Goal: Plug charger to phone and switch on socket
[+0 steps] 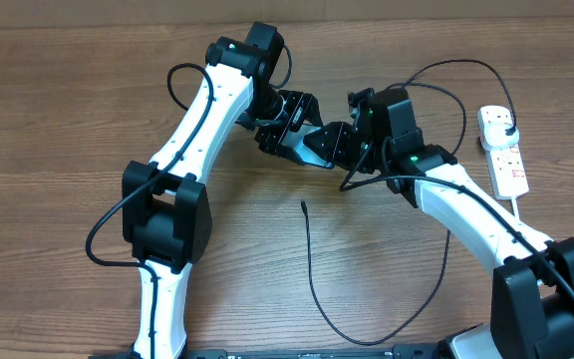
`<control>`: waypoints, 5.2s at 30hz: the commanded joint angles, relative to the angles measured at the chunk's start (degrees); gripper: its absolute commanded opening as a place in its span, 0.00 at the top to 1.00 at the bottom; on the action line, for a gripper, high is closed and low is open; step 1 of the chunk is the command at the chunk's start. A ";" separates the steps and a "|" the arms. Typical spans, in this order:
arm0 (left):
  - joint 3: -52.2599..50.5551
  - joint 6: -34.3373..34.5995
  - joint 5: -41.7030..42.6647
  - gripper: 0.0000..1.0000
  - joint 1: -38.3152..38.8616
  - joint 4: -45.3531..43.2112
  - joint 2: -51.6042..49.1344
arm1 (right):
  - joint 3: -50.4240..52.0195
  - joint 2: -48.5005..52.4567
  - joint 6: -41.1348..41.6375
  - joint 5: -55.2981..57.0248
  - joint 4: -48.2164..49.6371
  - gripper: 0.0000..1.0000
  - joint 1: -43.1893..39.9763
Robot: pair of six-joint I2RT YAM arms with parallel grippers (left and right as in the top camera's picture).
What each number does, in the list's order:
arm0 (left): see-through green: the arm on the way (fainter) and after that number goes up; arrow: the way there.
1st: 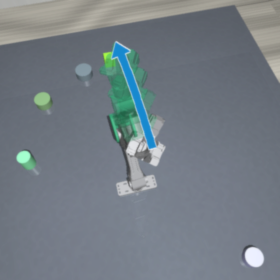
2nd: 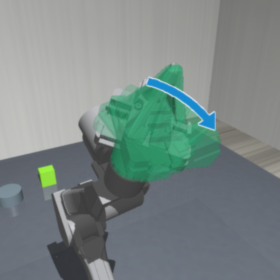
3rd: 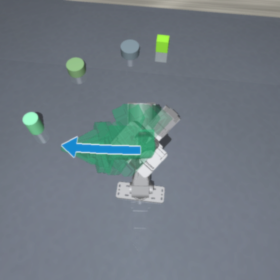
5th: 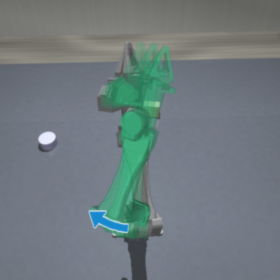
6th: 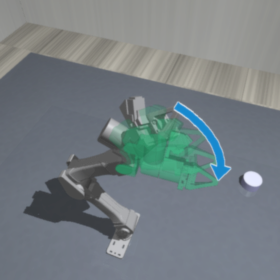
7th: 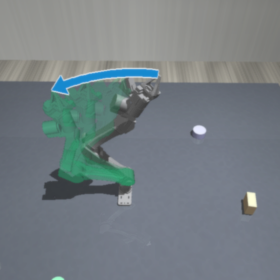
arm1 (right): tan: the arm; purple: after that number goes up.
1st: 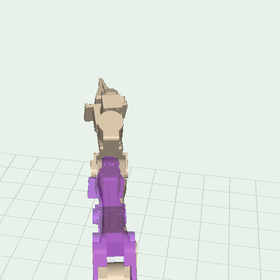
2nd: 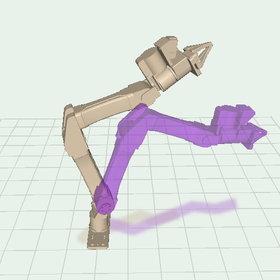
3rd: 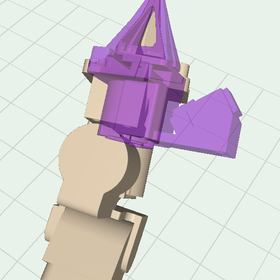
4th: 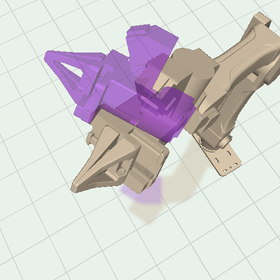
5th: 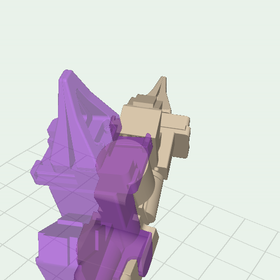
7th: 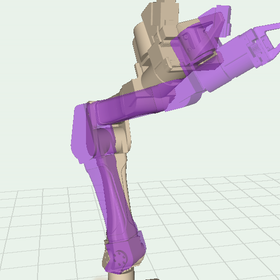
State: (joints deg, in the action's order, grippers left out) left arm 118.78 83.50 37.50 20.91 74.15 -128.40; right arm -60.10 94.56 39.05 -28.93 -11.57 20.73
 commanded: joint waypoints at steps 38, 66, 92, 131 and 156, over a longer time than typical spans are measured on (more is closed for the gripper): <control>1.73 1.36 1.03 0.96 0.13 -0.68 -0.11 | -0.61 0.09 -0.50 0.66 -0.33 0.94 0.11; 6.29 -28.52 9.44 0.00 -9.01 2.08 0.31 | -0.61 0.07 2.99 9.62 -2.16 0.96 -1.77; 11.85 -19.47 -24.39 0.00 -3.45 -6.95 12.15 | -0.61 0.07 64.92 1.16 24.22 0.96 -4.57; 11.82 -1.16 -20.74 0.00 -2.08 -7.58 12.15 | -0.63 0.07 82.73 -16.90 44.50 0.96 -4.55; 11.76 -1.18 -21.42 0.33 -0.28 -7.37 11.82 | -0.63 0.07 84.80 -18.73 45.83 0.96 -4.28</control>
State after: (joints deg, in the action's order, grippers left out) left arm 129.80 81.97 15.86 19.55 66.63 -116.64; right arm -59.81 95.11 115.92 -46.52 32.64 15.90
